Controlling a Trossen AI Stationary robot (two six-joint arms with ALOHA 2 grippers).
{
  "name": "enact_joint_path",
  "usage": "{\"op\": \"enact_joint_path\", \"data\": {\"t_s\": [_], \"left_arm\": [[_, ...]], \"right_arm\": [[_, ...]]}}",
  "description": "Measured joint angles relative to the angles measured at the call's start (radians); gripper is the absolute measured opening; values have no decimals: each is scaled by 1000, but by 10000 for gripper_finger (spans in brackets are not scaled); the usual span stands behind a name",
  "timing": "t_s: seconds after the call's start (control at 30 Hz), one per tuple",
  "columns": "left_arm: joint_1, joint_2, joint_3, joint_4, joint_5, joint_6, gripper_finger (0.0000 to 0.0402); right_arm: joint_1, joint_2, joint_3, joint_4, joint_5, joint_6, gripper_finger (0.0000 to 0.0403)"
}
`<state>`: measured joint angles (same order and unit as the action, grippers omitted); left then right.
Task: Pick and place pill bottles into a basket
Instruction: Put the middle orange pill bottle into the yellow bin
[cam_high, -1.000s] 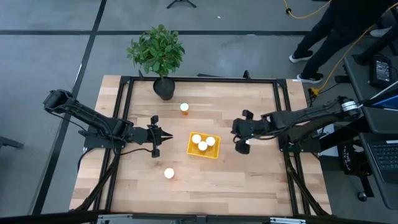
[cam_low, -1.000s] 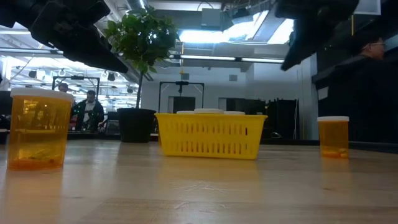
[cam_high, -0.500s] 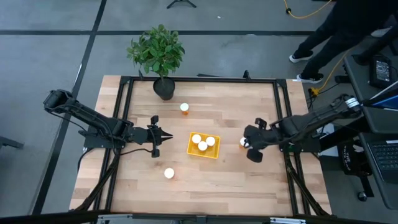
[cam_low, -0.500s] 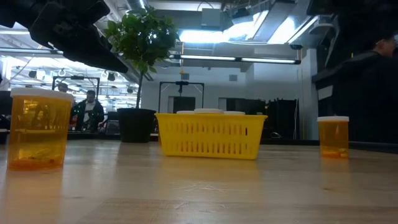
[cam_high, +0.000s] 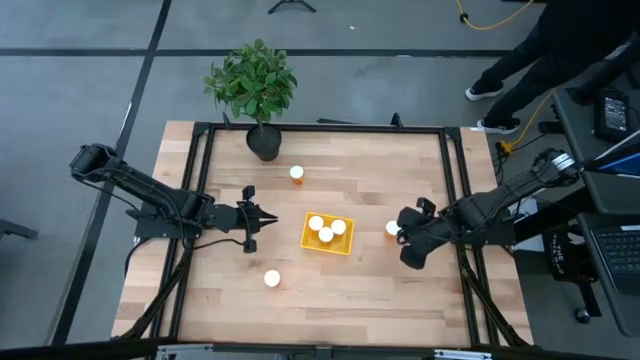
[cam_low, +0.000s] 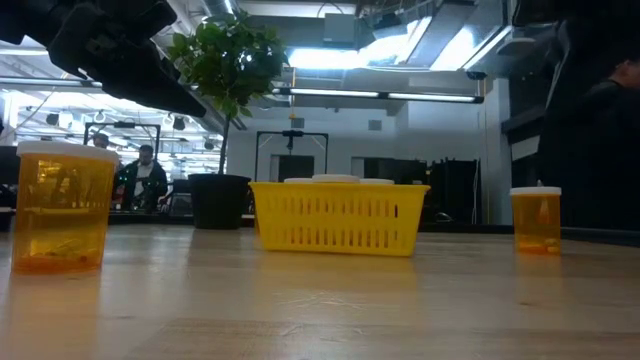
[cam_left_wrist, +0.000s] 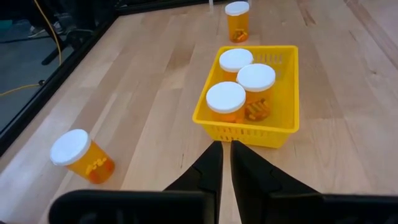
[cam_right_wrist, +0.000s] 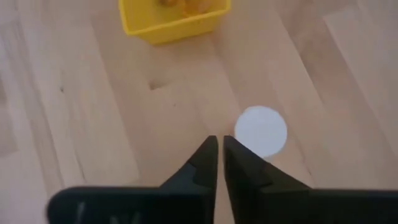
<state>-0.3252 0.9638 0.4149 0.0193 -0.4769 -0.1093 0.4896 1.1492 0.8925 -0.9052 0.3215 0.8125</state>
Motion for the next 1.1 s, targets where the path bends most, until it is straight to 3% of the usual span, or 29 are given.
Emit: {"op": "enact_joint_path", "data": {"t_s": [0.3, 0.63, 0.77, 1.1], "left_arm": [[0, 0, 0, 4, 0, 0, 33], [0, 0, 0, 8, -1, 0, 45], [0, 0, 0, 8, -4, 0, 49], [0, 0, 0, 7, -4, 0, 52]], "right_arm": [[0, 1, -130, 44, 0, 78, 159], [-2, 2, -159, 52, 0, 68, 301], [-2, 2, -196, 66, 1, 71, 321], [-2, 2, -247, 152, 112, 53, 325]]}}
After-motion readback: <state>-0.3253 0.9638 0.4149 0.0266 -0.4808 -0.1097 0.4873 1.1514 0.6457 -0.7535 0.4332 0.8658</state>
